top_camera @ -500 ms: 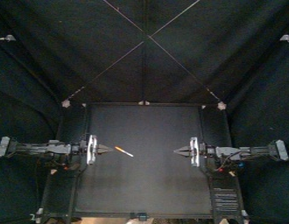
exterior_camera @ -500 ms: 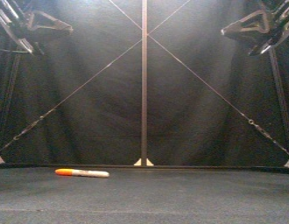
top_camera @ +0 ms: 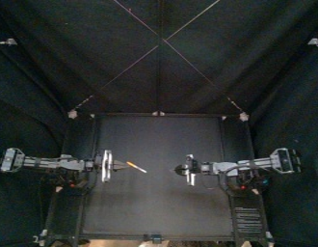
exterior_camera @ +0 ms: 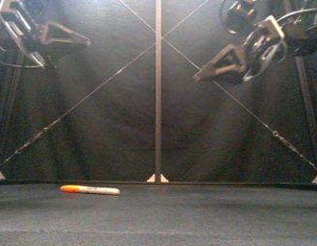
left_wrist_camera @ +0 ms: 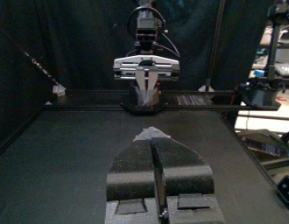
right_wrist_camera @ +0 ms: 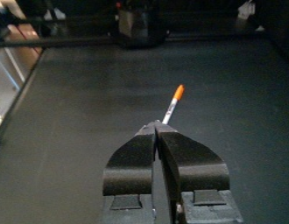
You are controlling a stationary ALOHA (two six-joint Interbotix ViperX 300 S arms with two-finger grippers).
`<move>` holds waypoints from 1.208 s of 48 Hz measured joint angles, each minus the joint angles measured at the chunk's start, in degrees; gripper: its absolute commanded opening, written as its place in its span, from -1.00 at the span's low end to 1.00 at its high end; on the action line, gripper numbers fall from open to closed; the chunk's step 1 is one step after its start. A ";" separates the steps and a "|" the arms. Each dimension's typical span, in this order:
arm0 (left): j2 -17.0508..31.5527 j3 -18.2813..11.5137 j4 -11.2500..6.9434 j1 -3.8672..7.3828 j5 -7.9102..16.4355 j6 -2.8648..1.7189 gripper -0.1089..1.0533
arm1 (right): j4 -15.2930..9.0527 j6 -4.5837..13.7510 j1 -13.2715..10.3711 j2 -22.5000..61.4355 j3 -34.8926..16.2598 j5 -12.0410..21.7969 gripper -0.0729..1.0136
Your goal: Uncap the pen
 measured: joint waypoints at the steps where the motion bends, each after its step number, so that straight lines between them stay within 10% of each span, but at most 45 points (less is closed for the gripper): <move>1: 0.44 0.00 0.00 0.09 -0.09 0.00 -0.81 | 0.09 0.09 -0.09 1.67 -0.97 -0.09 -0.89; 13: 4.39 0.70 -0.35 2.20 0.70 -0.18 -0.80 | 2.81 -0.18 -1.49 21.36 -13.01 -0.18 -0.60; 32: 4.31 1.85 -2.37 2.99 3.69 -0.18 -0.80 | 8.96 -0.09 -3.87 34.54 -26.63 2.64 0.61; 58: 4.13 2.02 -2.37 2.90 3.78 -0.09 -0.80 | 8.09 -0.09 -5.36 42.89 -35.24 11.43 0.66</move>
